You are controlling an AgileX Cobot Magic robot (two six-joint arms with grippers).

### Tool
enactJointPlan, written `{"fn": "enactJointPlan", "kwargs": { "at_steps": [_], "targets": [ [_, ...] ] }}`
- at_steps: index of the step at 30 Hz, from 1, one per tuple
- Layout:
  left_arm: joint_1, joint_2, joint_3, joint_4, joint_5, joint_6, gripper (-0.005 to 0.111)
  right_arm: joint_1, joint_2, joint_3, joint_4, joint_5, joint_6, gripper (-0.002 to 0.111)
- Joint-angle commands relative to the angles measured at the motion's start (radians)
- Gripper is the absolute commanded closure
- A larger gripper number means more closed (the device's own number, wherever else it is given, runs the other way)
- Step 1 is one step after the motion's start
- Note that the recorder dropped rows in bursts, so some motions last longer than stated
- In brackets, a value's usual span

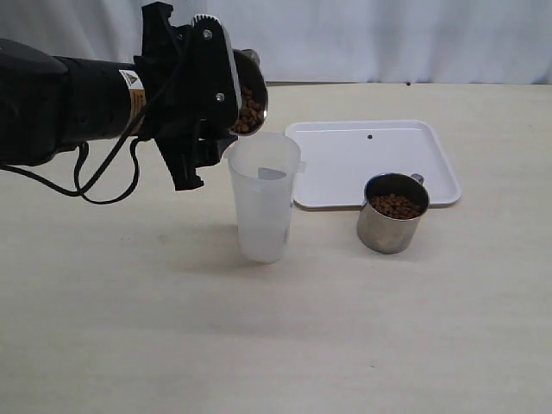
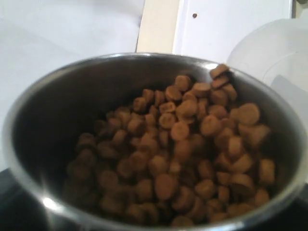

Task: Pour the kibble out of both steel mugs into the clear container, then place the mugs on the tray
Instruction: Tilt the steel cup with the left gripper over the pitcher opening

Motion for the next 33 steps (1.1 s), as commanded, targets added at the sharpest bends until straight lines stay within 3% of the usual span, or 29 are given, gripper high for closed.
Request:
{"fn": "enactJointPlan", "kwargs": {
  "at_steps": [1, 19, 33],
  "targets": [
    [-0.004, -0.01, -0.01, 0.013, 0.048, 0.015, 0.107, 0.004, -0.004, 0.004, 0.003, -0.004, 0.0, 0.103],
    [-0.005, 0.013, -0.027, 0.1, 0.042, 0.019, 0.107, 0.004, -0.004, 0.004, 0.003, -0.004, 0.0, 0.103],
    [-0.005, 0.032, -0.027, 0.1, 0.081, 0.128, 0.107, 0.004, -0.004, 0.004, 0.003, -0.004, 0.0, 0.103]
  ]
}}
